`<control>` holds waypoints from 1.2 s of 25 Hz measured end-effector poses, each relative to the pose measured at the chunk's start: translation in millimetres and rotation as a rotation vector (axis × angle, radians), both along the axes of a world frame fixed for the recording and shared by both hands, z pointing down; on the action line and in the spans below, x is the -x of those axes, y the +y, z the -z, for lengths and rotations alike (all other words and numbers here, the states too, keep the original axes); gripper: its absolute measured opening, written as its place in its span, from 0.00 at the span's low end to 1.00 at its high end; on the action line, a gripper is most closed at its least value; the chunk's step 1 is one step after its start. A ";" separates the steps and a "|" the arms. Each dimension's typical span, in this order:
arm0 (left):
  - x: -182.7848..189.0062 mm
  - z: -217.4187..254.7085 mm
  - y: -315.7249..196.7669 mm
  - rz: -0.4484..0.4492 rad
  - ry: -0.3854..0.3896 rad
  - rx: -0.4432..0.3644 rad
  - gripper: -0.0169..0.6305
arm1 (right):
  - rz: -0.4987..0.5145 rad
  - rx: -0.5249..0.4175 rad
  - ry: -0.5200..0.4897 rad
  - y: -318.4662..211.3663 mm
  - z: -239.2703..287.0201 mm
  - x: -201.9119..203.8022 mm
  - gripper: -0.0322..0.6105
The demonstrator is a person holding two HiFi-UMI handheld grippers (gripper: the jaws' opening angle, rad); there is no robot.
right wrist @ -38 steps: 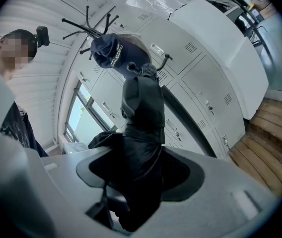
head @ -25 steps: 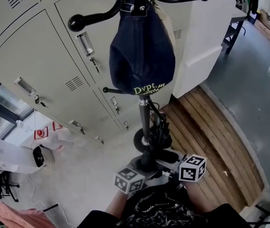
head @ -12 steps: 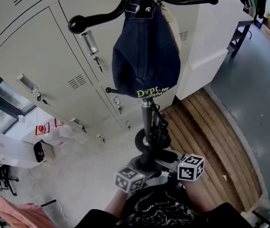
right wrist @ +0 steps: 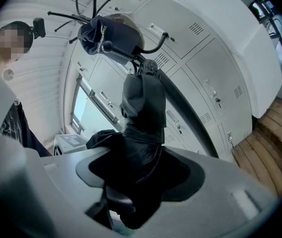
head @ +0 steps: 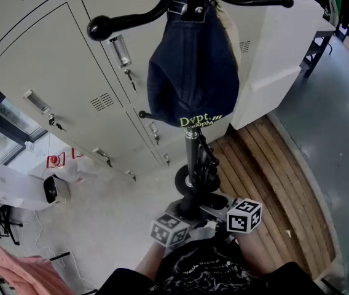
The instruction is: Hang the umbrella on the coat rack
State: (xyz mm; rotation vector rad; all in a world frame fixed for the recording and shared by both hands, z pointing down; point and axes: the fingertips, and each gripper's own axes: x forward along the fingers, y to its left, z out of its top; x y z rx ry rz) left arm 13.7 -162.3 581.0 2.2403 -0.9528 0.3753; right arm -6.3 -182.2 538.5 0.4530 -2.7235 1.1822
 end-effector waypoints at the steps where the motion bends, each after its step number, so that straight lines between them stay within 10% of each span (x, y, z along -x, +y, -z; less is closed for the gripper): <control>1: 0.1 -1.7 0.1 0.003 0.001 0.004 0.53 | 0.002 0.002 0.002 0.1 -1.5 0.3 0.46; 30: 19.6 -82.4 -38.0 0.102 -0.237 0.039 0.53 | 0.075 -0.111 0.267 -22.8 -66.6 9.5 0.47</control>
